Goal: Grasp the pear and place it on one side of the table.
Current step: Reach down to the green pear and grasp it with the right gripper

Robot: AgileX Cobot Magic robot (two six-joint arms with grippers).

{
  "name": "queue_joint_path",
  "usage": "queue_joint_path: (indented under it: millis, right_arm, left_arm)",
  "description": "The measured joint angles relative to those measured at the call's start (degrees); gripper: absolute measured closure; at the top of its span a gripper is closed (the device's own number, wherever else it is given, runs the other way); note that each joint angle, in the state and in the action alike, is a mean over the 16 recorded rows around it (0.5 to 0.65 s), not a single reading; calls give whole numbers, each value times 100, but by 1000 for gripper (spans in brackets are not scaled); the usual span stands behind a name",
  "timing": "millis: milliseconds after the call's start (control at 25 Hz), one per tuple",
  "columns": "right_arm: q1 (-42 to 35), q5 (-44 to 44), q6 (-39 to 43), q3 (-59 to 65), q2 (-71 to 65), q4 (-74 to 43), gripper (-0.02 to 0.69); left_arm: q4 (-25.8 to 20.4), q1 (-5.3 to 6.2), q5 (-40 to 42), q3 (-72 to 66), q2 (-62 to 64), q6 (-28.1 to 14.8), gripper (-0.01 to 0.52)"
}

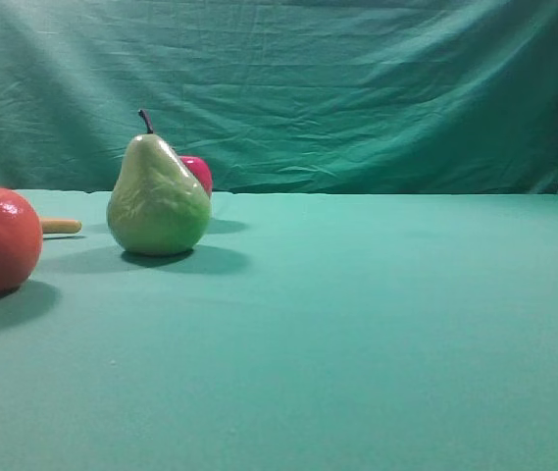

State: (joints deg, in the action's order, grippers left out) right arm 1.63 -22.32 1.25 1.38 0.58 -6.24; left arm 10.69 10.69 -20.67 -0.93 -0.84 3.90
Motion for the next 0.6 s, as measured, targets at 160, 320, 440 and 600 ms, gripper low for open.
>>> queue_joint_path:
  millis: [160, 320, 440, 600]
  right_arm:
    - [0, 0, 0, 0, 0, 0, 665]
    - [0, 0, 0, 0, 0, 0, 665]
    - [0, 0, 0, 0, 0, 0, 665]
    - [0, 13, 1, 1, 0, -14, 665]
  left_arm:
    - [0, 0, 0, 0, 0, 0, 514]
    - [0, 0, 0, 0, 0, 0, 514]
    - [0, 0, 0, 0, 0, 0, 514]
    - [0, 0, 0, 0, 0, 0, 514]
